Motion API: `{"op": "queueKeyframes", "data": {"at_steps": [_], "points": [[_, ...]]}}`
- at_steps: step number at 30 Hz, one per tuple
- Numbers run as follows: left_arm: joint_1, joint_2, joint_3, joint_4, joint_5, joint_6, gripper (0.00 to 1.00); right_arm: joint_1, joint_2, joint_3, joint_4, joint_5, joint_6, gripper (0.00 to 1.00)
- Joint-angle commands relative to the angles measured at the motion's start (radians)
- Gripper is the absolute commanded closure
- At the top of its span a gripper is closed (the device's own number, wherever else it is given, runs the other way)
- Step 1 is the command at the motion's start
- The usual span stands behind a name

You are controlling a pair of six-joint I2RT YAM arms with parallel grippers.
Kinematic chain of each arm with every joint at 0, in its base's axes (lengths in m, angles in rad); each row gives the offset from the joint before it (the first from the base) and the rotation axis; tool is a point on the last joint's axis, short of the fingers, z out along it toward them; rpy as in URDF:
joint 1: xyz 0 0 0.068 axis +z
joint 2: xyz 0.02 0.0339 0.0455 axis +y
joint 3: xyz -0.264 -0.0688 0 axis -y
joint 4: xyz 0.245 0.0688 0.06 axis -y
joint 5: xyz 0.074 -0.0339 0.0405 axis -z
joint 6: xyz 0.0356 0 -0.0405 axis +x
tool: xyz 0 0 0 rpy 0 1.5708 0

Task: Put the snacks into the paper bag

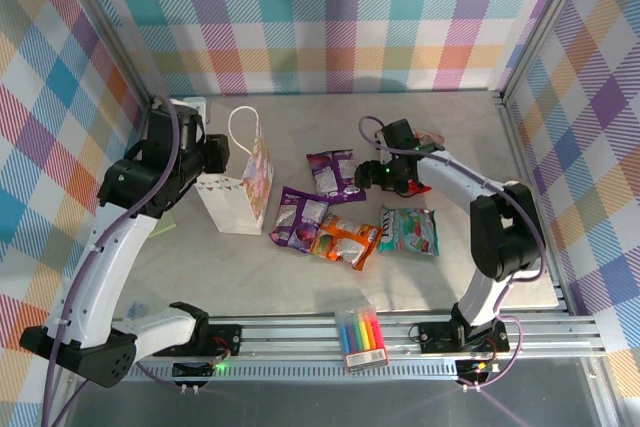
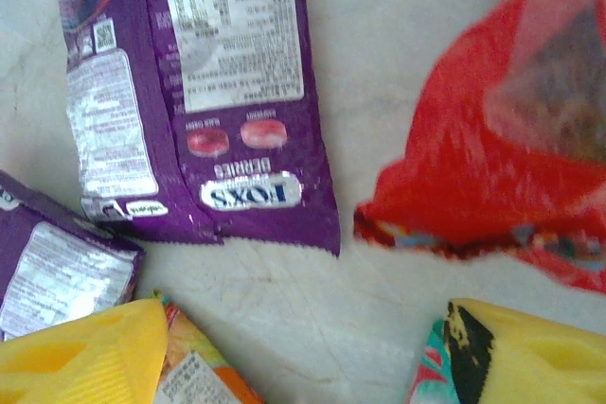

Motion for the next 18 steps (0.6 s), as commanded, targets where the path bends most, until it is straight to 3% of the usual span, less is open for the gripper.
{"op": "queueKeyframes", "data": {"at_steps": [1,6,18], "points": [[-0.007,-0.029,-0.009,0.025,-0.012,0.003,0.59,0.004,0.062,0.071,0.027,-0.029,0.012,0.16],[-0.008,-0.042,-0.014,0.022,-0.019,0.009,0.53,0.003,0.136,0.135,0.041,-0.076,0.022,0.12],[-0.007,-0.026,-0.008,0.034,-0.034,0.026,0.51,0.004,0.246,0.207,0.015,-0.090,0.021,0.13]]}}
